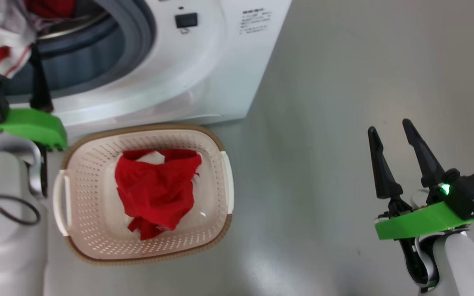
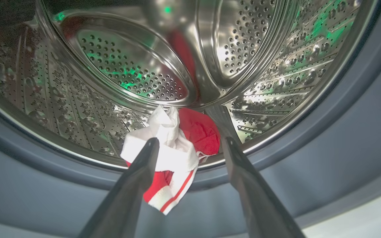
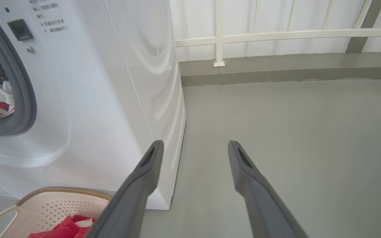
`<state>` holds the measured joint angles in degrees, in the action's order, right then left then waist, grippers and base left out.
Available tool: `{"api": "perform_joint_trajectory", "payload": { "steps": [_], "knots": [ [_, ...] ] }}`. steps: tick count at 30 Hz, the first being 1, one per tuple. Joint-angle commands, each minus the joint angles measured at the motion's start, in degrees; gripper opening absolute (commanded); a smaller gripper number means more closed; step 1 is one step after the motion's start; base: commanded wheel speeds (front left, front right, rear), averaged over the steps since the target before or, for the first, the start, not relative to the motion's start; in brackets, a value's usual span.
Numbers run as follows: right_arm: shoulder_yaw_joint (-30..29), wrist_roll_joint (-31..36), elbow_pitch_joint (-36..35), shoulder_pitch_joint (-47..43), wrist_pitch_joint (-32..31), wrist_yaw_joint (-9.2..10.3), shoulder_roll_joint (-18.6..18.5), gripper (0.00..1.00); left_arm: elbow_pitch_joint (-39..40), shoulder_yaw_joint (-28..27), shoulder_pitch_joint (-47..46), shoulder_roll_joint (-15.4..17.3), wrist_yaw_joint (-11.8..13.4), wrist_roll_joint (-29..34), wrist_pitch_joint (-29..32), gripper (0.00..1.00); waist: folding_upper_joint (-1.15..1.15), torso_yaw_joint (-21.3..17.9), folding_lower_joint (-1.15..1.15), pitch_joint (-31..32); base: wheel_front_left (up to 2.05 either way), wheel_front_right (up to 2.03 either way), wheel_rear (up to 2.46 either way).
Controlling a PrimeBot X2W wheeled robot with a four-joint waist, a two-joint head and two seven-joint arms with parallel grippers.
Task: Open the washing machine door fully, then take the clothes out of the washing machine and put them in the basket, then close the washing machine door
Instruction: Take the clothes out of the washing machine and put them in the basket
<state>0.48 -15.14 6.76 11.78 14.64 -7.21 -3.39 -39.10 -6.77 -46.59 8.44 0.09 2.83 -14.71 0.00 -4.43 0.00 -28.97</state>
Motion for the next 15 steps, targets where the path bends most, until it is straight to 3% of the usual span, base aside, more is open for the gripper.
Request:
{"api": "perform_joint_trajectory", "payload": {
  "steps": [1,10,15],
  "knots": [
    [1.4,-0.76,-1.56,1.06,0.36,-0.28,0.06,1.0,-0.9,-0.77,-2.62,3.7,1.5,0.71,-0.29,1.0,0.0,-2.21,0.0,-2.9,0.0,0.0,0.0],
    [3.0,-1.18,-2.03,3.63,0.36,-0.28,0.41,1.0,-9.33,-0.2,-11.17,9.07,5.02,1.44,-0.29,1.0,0.0,-4.48,0.0,-6.02,0.0,0.0,0.0],
    [4.06,-1.47,-2.44,5.13,0.36,-0.28,0.48,1.0,-12.8,0.26,-15.27,12.5,5.55,1.4,-0.29,1.0,0.0,-6.17,0.0,-8.06,0.0,0.0,0.0]
  ]
}}
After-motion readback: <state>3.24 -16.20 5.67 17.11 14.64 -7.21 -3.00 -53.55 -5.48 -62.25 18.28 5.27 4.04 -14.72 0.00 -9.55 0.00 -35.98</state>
